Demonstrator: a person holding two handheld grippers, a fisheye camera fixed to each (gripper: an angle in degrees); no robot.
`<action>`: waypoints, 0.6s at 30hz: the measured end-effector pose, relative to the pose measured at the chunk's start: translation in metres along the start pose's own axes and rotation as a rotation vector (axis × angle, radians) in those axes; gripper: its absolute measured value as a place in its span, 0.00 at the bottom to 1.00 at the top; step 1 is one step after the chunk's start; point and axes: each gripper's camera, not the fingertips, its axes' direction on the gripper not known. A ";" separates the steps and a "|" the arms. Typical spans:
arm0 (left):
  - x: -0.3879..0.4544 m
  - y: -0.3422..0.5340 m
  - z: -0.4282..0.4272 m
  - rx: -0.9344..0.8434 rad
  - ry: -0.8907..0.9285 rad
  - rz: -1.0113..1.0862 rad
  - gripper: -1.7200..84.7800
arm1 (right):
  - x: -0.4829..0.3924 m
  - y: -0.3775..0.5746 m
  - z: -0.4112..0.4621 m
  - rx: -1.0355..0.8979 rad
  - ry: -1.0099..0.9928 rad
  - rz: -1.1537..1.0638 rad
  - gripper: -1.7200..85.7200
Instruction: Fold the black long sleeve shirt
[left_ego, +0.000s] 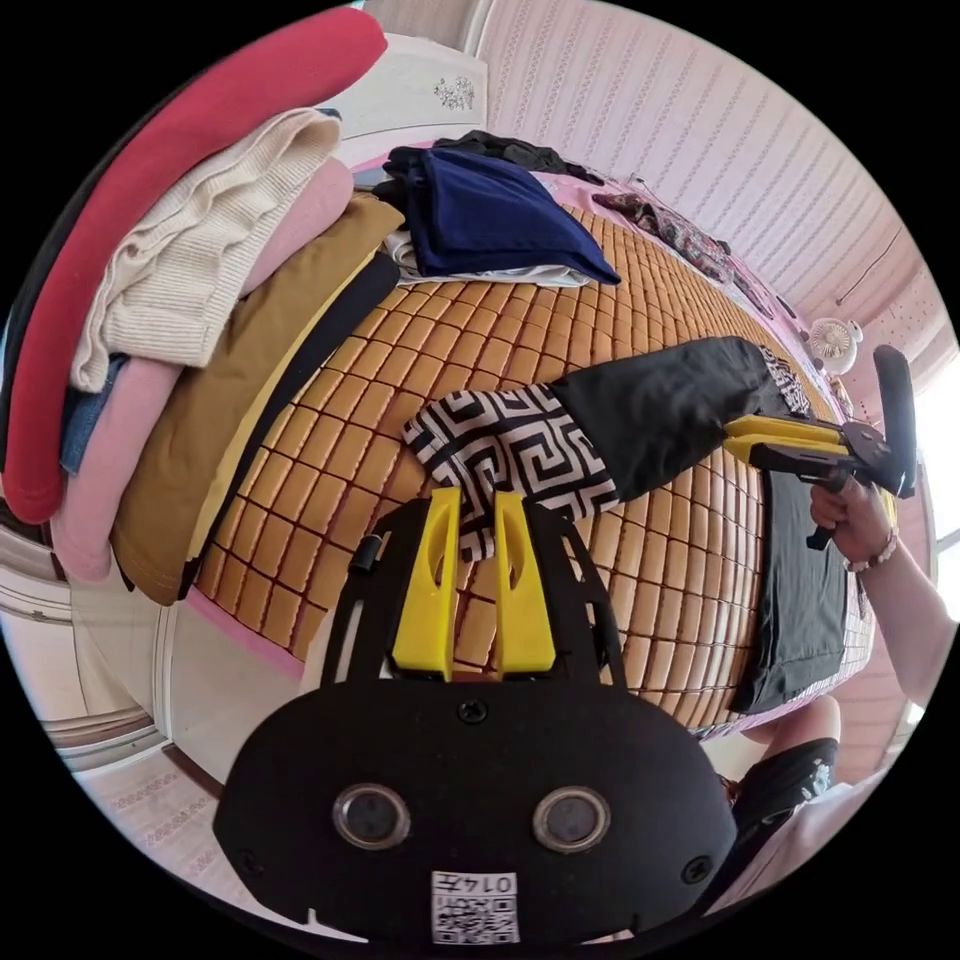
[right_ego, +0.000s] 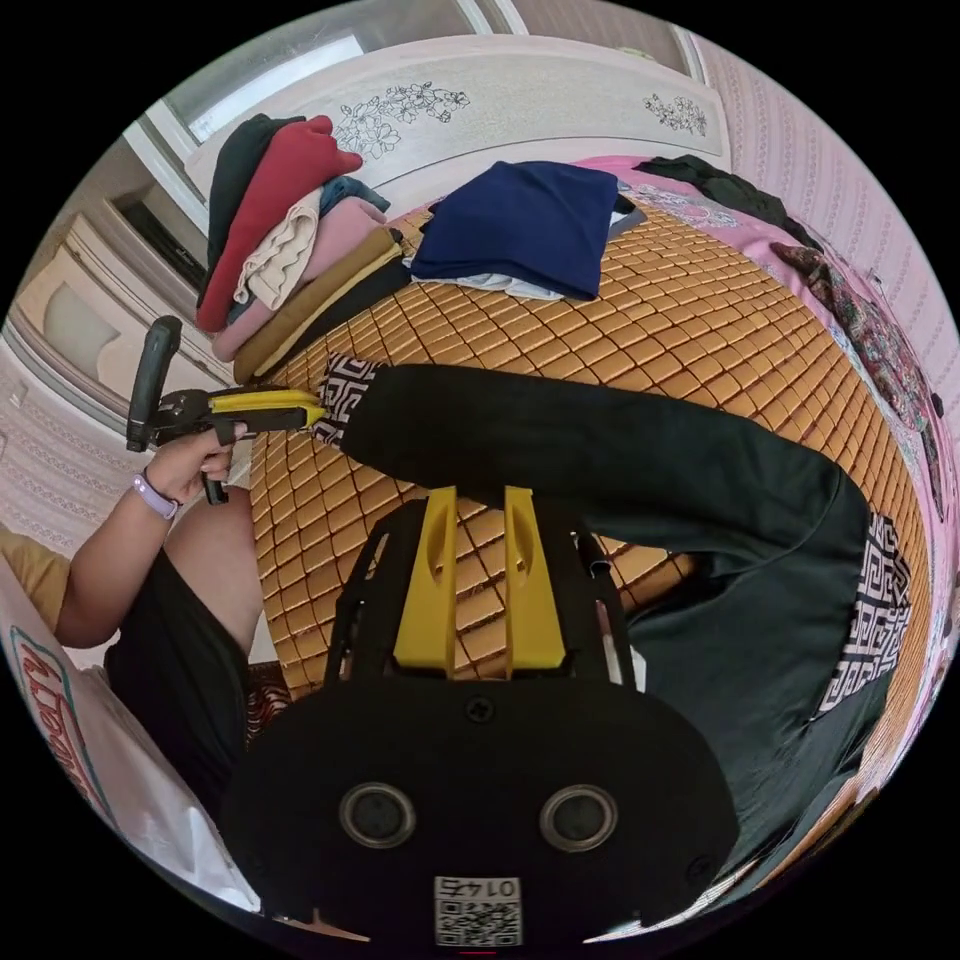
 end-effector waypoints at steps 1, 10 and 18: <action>0.000 0.001 0.001 0.007 0.048 -0.002 0.04 | -0.002 0.006 -0.004 0.022 -0.013 0.013 0.07; 0.124 0.000 -0.084 0.394 0.471 0.290 0.01 | 0.014 0.125 -0.092 0.214 -0.069 0.270 0.06; 0.362 0.045 -0.081 0.214 1.007 0.903 0.08 | 0.053 0.304 -0.210 0.354 0.062 0.710 0.07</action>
